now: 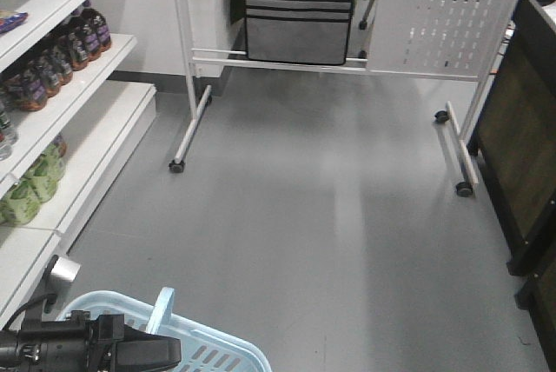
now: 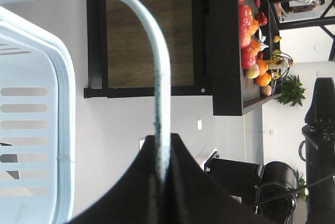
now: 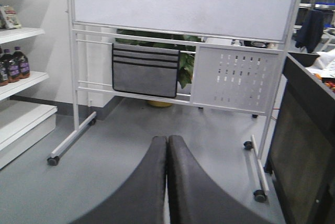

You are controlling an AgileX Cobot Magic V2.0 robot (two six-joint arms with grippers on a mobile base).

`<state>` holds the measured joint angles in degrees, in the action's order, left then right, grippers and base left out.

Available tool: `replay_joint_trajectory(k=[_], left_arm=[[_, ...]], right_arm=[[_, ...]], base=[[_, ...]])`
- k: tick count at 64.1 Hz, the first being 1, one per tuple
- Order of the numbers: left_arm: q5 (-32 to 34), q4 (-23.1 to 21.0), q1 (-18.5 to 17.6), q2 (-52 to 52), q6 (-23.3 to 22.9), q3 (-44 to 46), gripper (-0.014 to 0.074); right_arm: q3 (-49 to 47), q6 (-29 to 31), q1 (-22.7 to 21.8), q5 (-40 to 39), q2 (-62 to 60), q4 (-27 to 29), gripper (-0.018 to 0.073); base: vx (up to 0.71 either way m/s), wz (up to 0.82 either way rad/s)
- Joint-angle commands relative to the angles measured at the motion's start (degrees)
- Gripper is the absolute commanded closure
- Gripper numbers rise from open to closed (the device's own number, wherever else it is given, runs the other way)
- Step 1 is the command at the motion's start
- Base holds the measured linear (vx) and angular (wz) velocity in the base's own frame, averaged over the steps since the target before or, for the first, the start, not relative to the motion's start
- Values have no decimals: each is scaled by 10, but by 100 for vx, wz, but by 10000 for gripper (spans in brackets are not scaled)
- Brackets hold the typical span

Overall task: Place coke in basket with both arms
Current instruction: 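Drive toward the dark wooden fruit counter carrying the basket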

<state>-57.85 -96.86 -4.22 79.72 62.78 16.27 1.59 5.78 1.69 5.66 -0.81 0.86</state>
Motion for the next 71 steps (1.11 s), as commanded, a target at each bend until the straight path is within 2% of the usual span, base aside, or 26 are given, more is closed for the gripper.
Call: replay_joint_trajectory(k=[1, 71], left_arm=[[-43, -49, -2, -14, 3, 9, 604], [-43, -49, -2, -14, 3, 9, 604]], right_arm=[[4, 3, 0, -45, -5, -1, 569], [4, 3, 0, -45, -5, -1, 569]], base=[[2, -23], [2, -9]])
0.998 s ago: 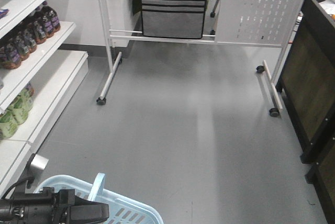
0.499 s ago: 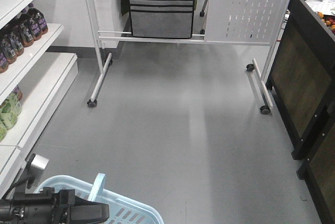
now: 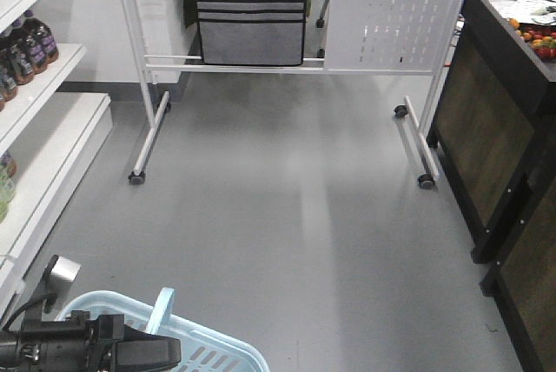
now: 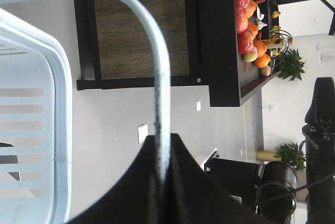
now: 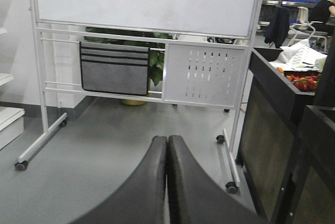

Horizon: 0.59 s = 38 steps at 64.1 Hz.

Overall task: Place coke in basket with both arms
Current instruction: 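Drive toward the dark wooden fruit counter carrying the basket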

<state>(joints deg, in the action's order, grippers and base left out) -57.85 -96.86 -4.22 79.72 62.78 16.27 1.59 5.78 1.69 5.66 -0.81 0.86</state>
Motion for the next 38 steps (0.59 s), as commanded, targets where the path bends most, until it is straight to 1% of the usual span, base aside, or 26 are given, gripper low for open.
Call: replay_joint_trajectory(k=[1, 21, 38], left_arm=[[-43, -49, -2, -14, 3, 9, 604], [-43, -49, -2, -14, 3, 9, 604], [-43, -49, -2, -14, 3, 9, 604]], right_arm=[[4, 3, 0, -45, -5, -1, 569], [4, 3, 0, -45, -5, -1, 569], [4, 3, 0, -45, -5, -1, 569]], base=[[8, -16], [9, -20], [10, -5]])
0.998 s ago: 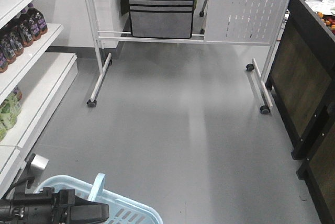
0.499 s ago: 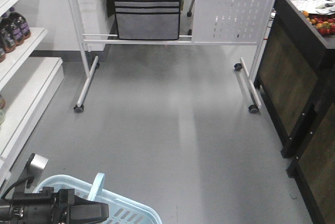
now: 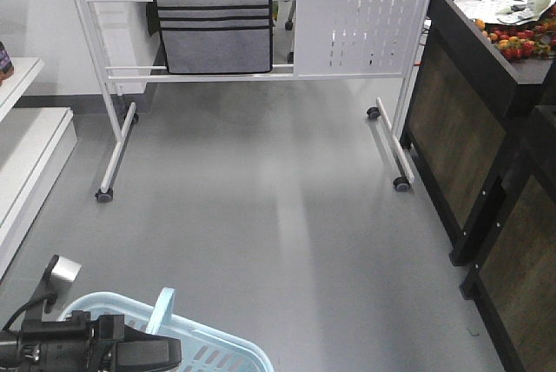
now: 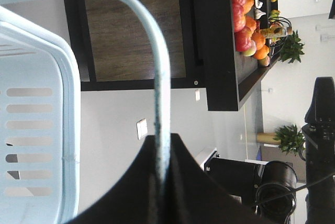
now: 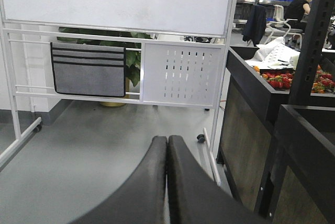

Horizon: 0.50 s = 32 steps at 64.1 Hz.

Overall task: Place coke in basket with both arms
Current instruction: 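Drive toward the dark wooden fruit counter carrying the basket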

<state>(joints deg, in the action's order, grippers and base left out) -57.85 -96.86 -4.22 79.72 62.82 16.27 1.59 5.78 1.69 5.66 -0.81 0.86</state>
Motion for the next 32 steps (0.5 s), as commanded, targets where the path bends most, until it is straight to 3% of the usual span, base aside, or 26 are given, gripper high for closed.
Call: replay_joint_trajectory(k=[1, 32], left_arm=[[-43, -49, -2, -14, 3, 9, 604], [-43, -49, -2, -14, 3, 9, 604]], right_arm=[[4, 3, 0, -45, -5, -1, 569], [4, 3, 0, -45, -5, -1, 569]], base=[[12, 0], [16, 4]])
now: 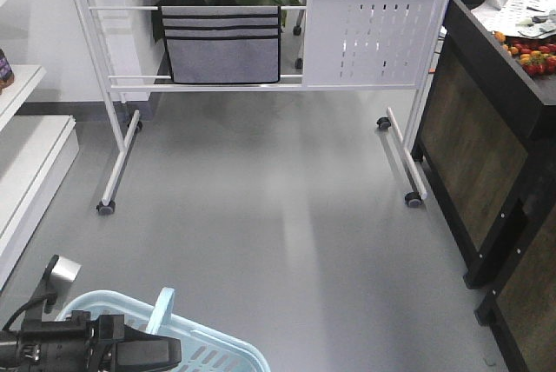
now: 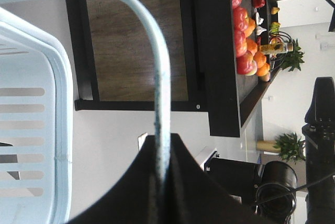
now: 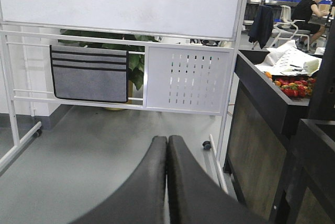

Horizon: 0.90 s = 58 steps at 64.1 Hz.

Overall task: Place coke in basket with both arms
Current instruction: 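Drive toward the dark wooden fruit counter carrying the basket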

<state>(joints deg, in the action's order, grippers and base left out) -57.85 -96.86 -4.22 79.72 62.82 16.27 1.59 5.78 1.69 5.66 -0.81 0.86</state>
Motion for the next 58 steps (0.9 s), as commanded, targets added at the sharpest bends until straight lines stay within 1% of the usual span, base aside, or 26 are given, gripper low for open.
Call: replay_joint_trajectory(k=[1, 58], left_arm=[[-43, -49, -2, -14, 3, 9, 604], [-43, -49, -2, -14, 3, 9, 604]], right_arm=[[4, 3, 0, -45, -5, -1, 569], [4, 3, 0, -45, -5, -1, 569]], base=[[19, 4], [20, -2]])
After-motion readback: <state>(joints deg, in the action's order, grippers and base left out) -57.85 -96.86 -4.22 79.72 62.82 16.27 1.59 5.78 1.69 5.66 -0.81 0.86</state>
